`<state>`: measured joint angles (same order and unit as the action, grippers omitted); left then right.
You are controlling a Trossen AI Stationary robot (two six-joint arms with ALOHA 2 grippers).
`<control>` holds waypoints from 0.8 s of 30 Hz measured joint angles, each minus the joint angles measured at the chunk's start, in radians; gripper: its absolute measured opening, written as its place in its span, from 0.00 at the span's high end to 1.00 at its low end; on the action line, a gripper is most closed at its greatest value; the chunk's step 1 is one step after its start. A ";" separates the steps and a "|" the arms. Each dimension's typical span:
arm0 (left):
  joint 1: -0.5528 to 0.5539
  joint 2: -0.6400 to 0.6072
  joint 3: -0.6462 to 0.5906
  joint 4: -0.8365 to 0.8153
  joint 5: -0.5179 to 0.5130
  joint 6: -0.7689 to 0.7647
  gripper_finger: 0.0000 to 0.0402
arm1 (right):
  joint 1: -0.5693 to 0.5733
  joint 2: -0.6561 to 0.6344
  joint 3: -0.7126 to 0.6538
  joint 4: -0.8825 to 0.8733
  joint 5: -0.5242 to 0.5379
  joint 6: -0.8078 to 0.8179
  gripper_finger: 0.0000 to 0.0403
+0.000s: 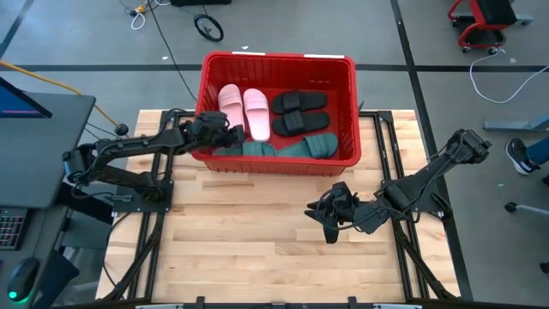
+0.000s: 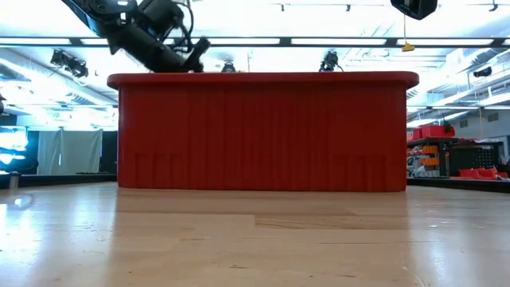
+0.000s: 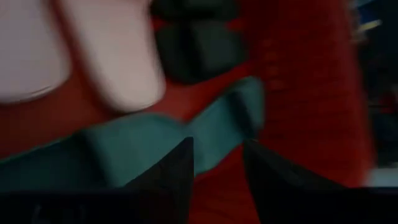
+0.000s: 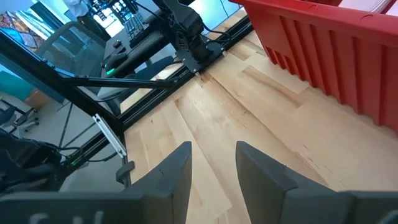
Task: Pick and place slides into bin
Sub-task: Return to Home Position
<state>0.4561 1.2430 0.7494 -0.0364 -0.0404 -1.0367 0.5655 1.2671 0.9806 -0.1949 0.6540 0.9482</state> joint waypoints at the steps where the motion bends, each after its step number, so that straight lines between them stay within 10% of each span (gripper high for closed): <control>1: 0.000 0.000 0.000 0.040 0.008 0.000 0.66 | 0.000 0.000 0.000 0.000 0.000 0.000 0.68; 24: -0.228 -0.053 -0.001 0.962 0.378 -0.017 0.76 | 0.052 -0.014 0.000 0.000 -0.001 -0.007 0.68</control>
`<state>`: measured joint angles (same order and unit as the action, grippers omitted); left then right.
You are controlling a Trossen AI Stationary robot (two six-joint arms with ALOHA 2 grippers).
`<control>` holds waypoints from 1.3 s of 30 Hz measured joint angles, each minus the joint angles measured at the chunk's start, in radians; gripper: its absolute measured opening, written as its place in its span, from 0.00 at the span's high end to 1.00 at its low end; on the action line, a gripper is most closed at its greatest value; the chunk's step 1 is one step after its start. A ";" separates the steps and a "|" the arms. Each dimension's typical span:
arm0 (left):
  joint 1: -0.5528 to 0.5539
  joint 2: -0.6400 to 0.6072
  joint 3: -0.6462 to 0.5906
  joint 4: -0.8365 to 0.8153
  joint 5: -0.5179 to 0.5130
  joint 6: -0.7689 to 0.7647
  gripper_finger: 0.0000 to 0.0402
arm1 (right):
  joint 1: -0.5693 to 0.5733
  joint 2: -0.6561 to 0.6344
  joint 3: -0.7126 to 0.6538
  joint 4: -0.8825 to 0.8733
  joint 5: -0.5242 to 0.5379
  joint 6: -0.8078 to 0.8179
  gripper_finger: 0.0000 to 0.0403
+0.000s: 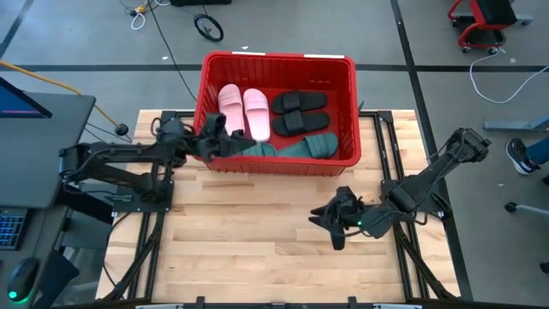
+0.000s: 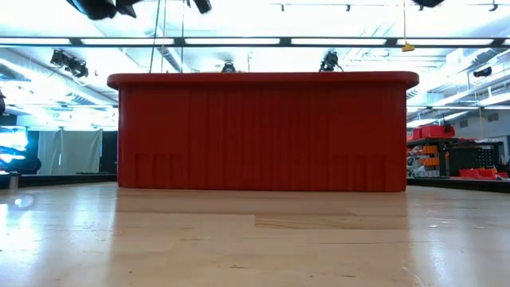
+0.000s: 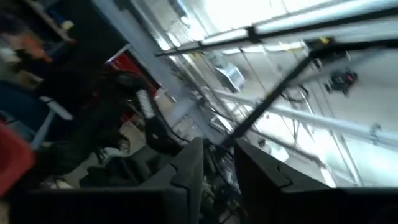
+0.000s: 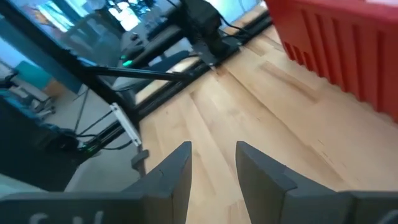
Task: Pick and place slides into bin
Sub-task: Return to Home Position
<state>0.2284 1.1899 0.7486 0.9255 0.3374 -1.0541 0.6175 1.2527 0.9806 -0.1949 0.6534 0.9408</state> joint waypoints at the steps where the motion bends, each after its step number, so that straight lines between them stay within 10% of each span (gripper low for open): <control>1: -0.018 -0.013 0.000 -0.003 0.000 0.023 0.77 | 0.005 -0.010 0.000 0.002 0.000 -0.014 0.68; 16: -0.292 -0.256 0.000 -0.056 0.016 0.247 0.95 | 0.049 -0.239 0.000 0.000 -0.235 -0.057 0.68; 28: -0.398 -0.287 0.000 -0.265 0.201 0.184 0.95 | 0.049 -0.313 0.000 0.115 -0.261 -0.462 0.68; 39: -0.485 -0.445 0.000 -0.339 0.269 0.520 0.91 | 0.084 -0.319 0.000 0.190 -0.377 -0.583 0.68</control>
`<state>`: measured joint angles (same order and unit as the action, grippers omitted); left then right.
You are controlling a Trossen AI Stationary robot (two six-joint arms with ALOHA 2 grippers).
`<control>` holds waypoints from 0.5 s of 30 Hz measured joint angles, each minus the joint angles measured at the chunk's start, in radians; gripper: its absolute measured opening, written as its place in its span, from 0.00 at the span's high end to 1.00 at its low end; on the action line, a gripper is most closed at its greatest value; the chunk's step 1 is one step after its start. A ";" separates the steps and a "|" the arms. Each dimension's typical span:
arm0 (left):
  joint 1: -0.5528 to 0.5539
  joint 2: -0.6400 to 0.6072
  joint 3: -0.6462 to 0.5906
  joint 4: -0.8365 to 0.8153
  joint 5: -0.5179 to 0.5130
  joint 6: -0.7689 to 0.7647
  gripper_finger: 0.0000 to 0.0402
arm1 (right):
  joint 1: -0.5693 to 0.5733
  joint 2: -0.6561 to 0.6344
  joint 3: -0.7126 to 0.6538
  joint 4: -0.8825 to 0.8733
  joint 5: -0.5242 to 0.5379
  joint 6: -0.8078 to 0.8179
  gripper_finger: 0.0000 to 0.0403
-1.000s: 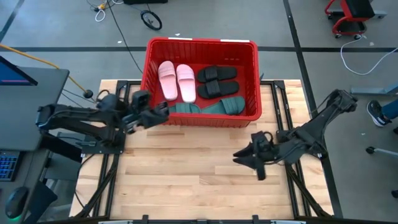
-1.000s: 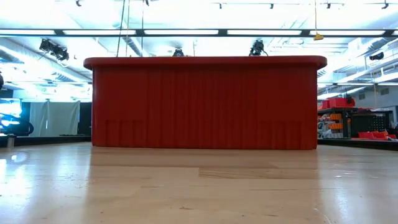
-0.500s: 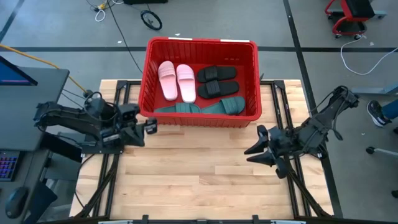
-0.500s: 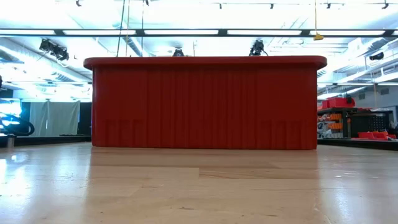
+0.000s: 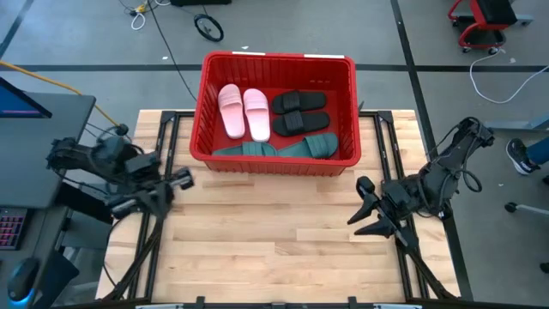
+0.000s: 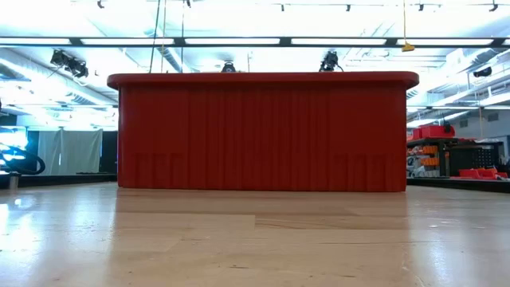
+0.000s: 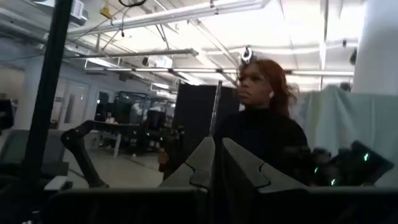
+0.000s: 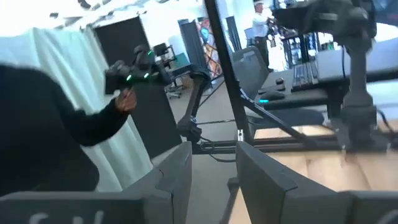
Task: Pick and place slides into bin
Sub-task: Return to Home Position
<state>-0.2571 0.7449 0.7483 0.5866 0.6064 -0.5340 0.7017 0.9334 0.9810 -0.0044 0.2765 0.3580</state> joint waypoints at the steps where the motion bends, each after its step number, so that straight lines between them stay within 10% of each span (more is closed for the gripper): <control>1: -0.006 -0.034 0.000 -0.049 0.001 0.031 0.91 | 0.005 -0.002 0.000 0.000 -0.001 -0.031 0.68; 15: -0.014 -0.383 -0.002 -0.568 -0.072 0.361 0.92 | -0.001 -0.161 -0.115 0.063 -0.049 -0.163 0.68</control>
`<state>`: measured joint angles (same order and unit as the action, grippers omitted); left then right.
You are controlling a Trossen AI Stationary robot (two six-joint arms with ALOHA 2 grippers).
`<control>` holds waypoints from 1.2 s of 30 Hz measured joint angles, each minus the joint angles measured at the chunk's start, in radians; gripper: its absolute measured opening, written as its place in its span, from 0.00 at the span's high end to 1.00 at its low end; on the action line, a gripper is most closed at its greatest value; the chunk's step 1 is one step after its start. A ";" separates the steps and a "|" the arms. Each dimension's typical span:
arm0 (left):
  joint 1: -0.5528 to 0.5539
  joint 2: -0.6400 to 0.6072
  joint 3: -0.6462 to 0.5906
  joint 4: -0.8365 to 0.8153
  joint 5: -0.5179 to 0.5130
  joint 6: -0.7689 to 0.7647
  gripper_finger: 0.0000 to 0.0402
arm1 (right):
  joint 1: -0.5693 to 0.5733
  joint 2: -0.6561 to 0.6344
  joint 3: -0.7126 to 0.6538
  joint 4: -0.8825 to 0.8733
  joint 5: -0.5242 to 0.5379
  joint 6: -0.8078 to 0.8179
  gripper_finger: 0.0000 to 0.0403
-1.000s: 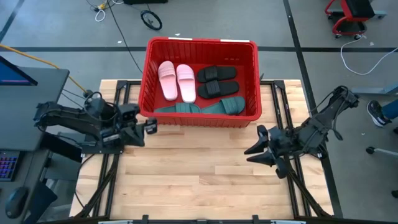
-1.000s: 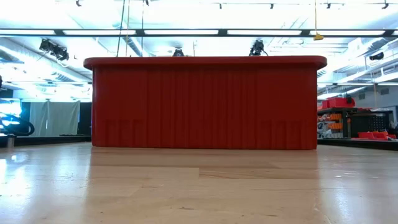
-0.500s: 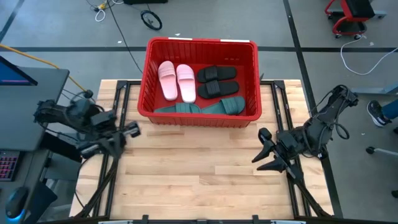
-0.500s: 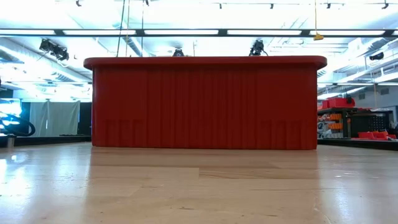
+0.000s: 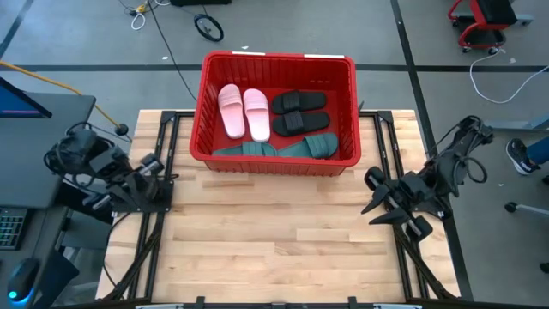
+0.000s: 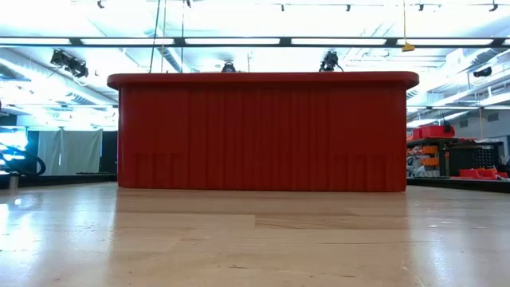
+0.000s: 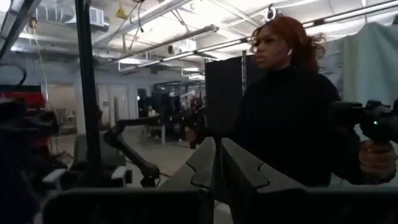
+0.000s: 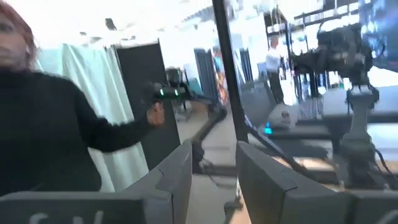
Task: Pick and place slides into bin
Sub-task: Return to Home Position
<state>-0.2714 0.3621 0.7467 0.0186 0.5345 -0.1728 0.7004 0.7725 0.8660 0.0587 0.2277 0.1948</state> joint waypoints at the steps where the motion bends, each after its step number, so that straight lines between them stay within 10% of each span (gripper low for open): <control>1: 0.000 -0.010 0.000 -0.003 0.000 -0.001 0.91 | 0.000 -0.016 -0.034 0.045 -0.005 0.000 0.68; 10: 0.000 -0.125 -0.002 -0.030 -0.001 -0.009 0.91 | 0.000 -0.090 -0.436 0.647 -0.071 -0.006 0.68; 17: 0.000 -0.202 -0.002 -0.050 -0.002 -0.003 0.94 | 0.000 -0.089 -0.561 0.782 -0.072 0.052 0.68; 28: 0.000 -0.234 -0.002 -0.062 -0.002 -0.022 0.90 | -0.014 -0.308 -0.569 0.603 -0.070 -0.171 0.68; 36: 0.000 -0.234 -0.002 -0.062 -0.037 -0.013 0.91 | -0.238 -0.363 -0.569 0.432 -0.113 -0.059 0.68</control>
<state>-0.2714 0.1280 0.7448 -0.0435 0.4979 -0.1857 0.4629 0.4098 0.2974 0.4904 0.1151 0.1361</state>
